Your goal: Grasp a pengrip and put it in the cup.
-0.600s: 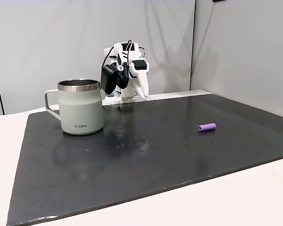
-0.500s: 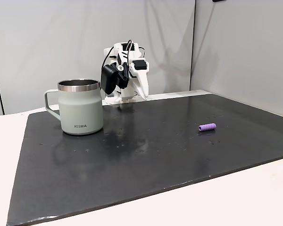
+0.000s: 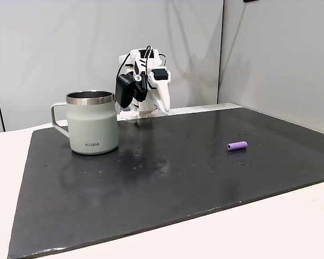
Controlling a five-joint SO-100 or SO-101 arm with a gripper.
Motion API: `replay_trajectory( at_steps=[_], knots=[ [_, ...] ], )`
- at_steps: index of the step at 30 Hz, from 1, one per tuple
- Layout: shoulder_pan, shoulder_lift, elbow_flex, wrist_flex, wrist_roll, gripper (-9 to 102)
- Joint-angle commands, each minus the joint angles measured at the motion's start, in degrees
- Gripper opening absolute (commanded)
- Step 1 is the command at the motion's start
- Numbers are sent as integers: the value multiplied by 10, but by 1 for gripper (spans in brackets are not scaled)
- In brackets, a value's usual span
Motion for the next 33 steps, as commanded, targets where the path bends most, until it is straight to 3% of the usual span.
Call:
replay_trajectory(
  at_steps=[1,5,12,21,33],
  knots=[
    [4,5,-14,-20,4,0],
    [-9,-16,-78,-26,-1,0],
    [-27,-323,-332,-50,43,0],
    [-74,-577,-597,-5,92,0],
    [-121,-807,-829,72,151,0]
  ],
)
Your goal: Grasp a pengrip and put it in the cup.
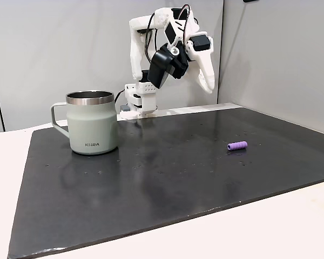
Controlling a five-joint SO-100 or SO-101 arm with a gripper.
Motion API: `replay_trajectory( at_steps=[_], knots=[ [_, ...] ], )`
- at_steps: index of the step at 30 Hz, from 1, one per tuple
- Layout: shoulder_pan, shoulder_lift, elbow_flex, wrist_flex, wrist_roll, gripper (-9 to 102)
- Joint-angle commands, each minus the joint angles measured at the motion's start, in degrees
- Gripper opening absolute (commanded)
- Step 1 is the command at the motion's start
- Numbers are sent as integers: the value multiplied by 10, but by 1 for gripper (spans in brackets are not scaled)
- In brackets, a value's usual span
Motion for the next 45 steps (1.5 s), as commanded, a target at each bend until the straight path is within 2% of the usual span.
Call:
replay_trajectory(
  at_steps=[1,10,22,29,45],
  knots=[
    [-19,-42,-91,21,6,0],
    [-41,-198,-269,99,16,0],
    [-67,-363,-427,176,9,0],
    [-66,-416,-464,199,6,15],
    [-70,-527,-565,239,4,17]
  ],
)
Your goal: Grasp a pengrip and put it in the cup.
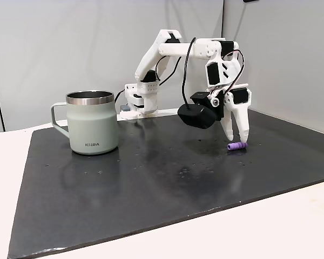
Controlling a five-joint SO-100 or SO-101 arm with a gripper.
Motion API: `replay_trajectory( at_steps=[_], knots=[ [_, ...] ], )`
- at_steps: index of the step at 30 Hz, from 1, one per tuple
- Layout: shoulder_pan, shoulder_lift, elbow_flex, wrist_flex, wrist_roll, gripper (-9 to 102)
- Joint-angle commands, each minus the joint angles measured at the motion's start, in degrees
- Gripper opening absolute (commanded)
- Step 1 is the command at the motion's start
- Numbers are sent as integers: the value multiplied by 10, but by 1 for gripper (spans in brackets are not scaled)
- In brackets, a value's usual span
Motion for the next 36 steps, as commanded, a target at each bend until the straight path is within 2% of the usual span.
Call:
replay_trajectory(
  at_steps=[1,10,20,26,36],
  knots=[
    [-5,-1,-46,9,-5,17],
    [-1,-43,-89,18,-5,17],
    [2,-74,-115,32,-8,0],
    [4,-76,-123,44,-8,0],
    [11,61,-97,49,2,0]
  ],
)
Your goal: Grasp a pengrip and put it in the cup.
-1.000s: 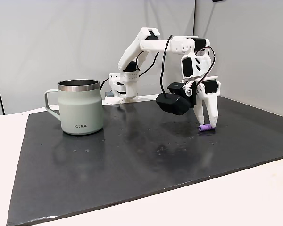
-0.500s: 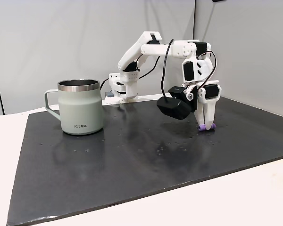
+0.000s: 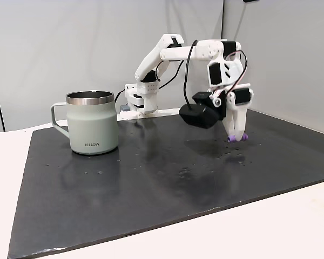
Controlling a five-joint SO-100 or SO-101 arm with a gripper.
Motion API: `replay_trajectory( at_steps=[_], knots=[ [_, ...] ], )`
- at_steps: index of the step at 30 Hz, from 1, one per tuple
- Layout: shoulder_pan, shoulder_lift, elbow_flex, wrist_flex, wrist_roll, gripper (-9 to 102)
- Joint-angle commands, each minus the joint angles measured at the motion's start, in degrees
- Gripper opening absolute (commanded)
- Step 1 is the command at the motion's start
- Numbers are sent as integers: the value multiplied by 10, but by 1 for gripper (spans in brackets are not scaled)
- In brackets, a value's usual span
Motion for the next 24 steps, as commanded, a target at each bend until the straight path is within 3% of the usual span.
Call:
replay_trajectory(
  at_steps=[1,13,24],
  knots=[
    [9,106,6,4,3,0],
    [62,265,33,30,-6,0],
    [243,352,30,80,-55,0]
  ],
)
